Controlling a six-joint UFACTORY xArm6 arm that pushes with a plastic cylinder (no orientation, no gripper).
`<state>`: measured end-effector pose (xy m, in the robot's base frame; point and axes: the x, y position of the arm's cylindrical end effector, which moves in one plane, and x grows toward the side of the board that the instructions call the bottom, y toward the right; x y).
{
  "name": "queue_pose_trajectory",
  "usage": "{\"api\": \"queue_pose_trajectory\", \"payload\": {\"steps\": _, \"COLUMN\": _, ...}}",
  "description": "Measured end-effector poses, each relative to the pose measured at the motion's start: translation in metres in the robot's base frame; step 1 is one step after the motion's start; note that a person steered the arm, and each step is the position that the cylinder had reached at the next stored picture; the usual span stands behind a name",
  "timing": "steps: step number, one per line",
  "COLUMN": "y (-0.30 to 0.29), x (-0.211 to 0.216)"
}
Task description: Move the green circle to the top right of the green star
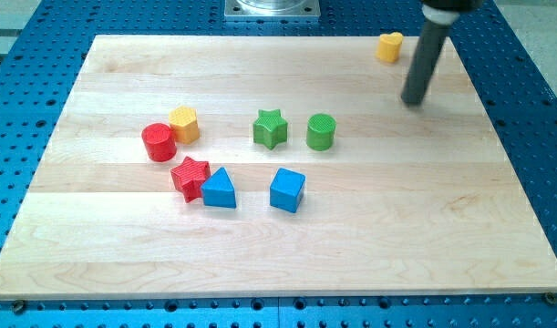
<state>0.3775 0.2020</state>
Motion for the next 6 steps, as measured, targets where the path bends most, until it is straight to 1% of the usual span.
{"api": "queue_pose_trajectory", "payload": {"steps": 1, "y": -0.039, "x": 0.08}}
{"api": "queue_pose_trajectory", "payload": {"steps": 2, "y": -0.094, "x": 0.083}}
{"api": "queue_pose_trajectory", "payload": {"steps": 3, "y": -0.125, "x": 0.064}}
{"api": "queue_pose_trajectory", "payload": {"steps": 4, "y": -0.162, "x": 0.069}}
{"api": "queue_pose_trajectory", "payload": {"steps": 5, "y": -0.157, "x": 0.041}}
{"api": "queue_pose_trajectory", "payload": {"steps": 6, "y": -0.149, "x": -0.014}}
